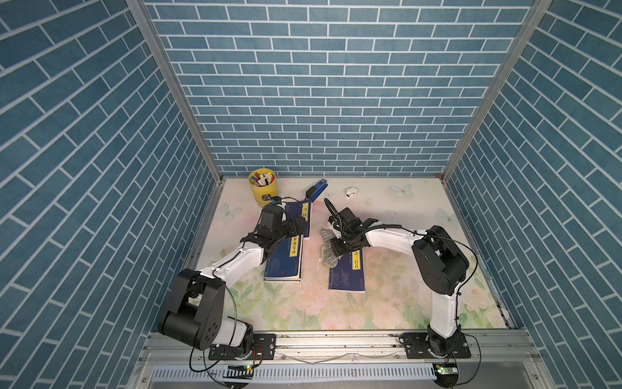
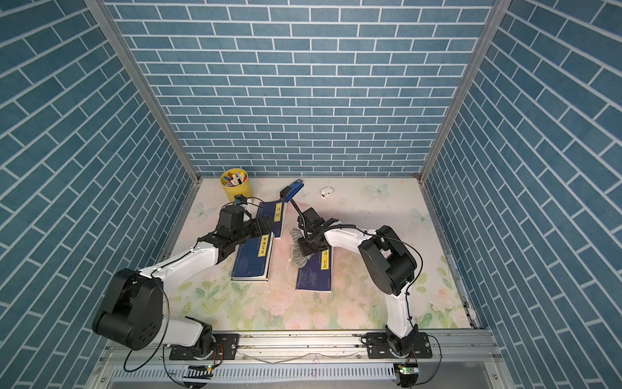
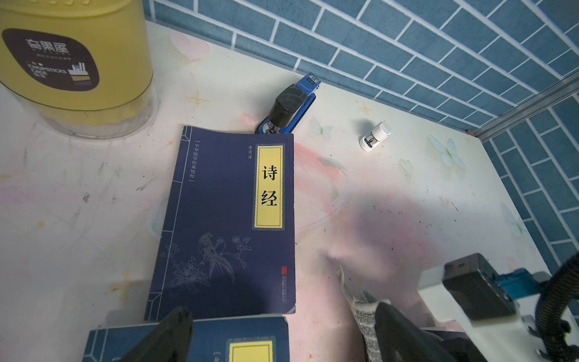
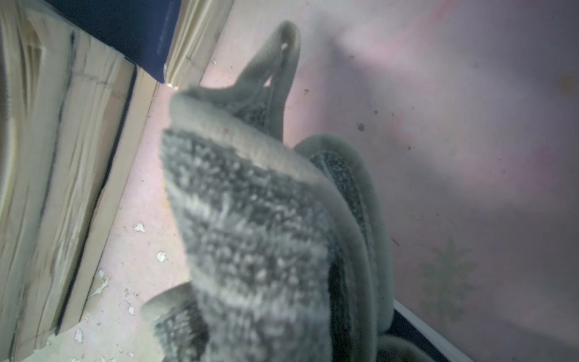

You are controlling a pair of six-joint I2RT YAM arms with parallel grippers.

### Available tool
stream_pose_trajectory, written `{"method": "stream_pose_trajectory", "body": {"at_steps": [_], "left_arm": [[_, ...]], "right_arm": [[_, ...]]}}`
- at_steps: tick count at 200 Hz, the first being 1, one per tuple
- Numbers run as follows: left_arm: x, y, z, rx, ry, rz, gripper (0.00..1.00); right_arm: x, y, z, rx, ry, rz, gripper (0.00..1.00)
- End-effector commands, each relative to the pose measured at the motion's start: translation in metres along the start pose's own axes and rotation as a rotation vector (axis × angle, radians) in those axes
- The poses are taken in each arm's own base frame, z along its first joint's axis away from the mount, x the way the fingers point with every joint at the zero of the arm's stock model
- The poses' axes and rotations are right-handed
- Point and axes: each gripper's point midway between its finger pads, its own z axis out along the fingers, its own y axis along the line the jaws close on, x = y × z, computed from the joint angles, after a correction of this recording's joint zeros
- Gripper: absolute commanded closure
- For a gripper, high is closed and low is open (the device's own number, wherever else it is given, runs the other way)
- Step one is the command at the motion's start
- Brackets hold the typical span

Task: Wipe the cover of the book
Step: Wipe the dirt from the cover of the book.

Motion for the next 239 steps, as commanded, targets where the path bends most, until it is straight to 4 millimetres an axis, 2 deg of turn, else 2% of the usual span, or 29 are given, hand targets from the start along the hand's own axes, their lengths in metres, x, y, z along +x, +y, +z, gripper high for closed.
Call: {"method": "stream_pose_trajectory", "body": {"at_steps": [1,16,37,69,105,123,136,157,167,205,239], "left_arm": [[0.0,0.004,0.0,-0.005,-0.005,0.0,0.04],[0.0,0.005,-0.001,-0.006,-0.007,-0.002,0.04],[0.001,0.006,-0.001,-0.009,-0.008,-0.002,0.04],[0.0,0.009,0.0,-0.014,-0.012,-0.006,0.04],[-0.001,0.008,0.004,-0.003,-0.007,-0.009,0.04],[-0.002,0.007,0.005,0.001,-0.012,-0.013,0.04],[-0.003,0.006,0.005,0.006,-0.014,-0.016,0.04],[-0.002,0.006,0.006,0.011,-0.011,-0.017,0.04],[-0.001,0.006,0.006,0.013,-0.007,-0.016,0.04],[0.005,0.008,0.003,0.009,0.001,-0.018,0.04],[0.007,0.008,0.001,0.014,0.005,-0.014,0.04]], "right_arm": [[0.049,-0.004,0.026,0.03,0.167,-0.023,1.0],[0.053,-0.001,0.025,0.023,0.173,-0.026,1.0],[0.068,-0.001,0.021,0.027,0.194,-0.016,1.0],[0.11,0.005,0.008,0.03,0.253,-0.014,1.0],[0.16,0.033,-0.003,0.007,0.292,-0.049,1.0],[0.178,0.029,-0.007,0.026,0.292,-0.022,1.0],[0.181,0.019,-0.01,0.062,0.271,-0.009,1.0],[0.175,0.008,-0.012,0.1,0.253,-0.003,1.0],[0.165,-0.005,-0.011,0.153,0.225,0.011,1.0],[0.116,-0.042,0.004,0.198,0.168,0.133,1.0],[0.069,-0.055,0.011,0.238,0.138,0.116,1.0]]}}
